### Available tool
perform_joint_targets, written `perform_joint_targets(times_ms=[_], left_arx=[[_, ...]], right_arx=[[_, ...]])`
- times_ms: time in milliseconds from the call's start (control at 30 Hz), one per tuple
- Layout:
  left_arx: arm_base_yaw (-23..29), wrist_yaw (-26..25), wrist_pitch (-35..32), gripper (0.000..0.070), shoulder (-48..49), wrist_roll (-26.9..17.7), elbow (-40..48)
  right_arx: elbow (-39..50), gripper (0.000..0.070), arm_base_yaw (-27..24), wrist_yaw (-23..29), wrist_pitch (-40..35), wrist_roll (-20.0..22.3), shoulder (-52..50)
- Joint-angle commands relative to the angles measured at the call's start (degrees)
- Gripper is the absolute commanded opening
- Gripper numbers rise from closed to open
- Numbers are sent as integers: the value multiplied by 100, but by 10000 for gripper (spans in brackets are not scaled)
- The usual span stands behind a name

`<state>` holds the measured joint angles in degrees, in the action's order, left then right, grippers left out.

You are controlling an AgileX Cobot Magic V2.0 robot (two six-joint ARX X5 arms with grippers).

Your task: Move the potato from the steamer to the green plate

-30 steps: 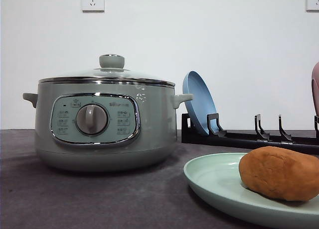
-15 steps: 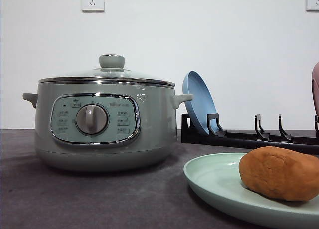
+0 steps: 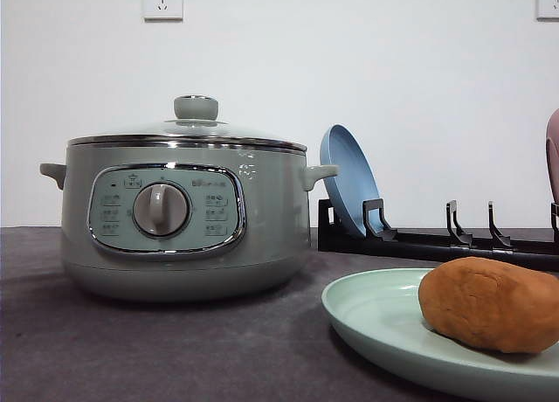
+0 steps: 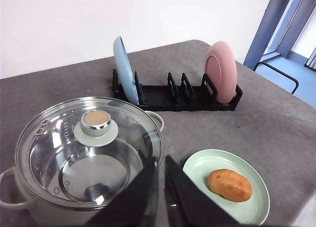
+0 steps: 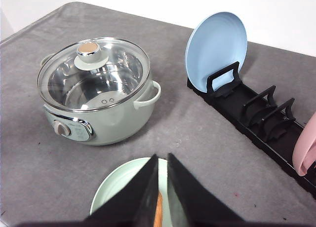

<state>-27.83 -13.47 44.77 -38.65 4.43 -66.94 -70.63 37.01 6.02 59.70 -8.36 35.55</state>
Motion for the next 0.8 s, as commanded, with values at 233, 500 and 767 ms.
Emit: perform_joint_targets(times_ms=[233,500,767], left_arx=[[-27,11,-68,15,-20,-9,-59],[871,-164,-1191,15,331,-11,913],[2335,-162,-3930,15,2020,15,4221]], right_arx=[[-52,20,35,4,-57,-15,26],[-52,20,35,4,-57,-15,26],[-52,20,35,2,-59,-15,28]])
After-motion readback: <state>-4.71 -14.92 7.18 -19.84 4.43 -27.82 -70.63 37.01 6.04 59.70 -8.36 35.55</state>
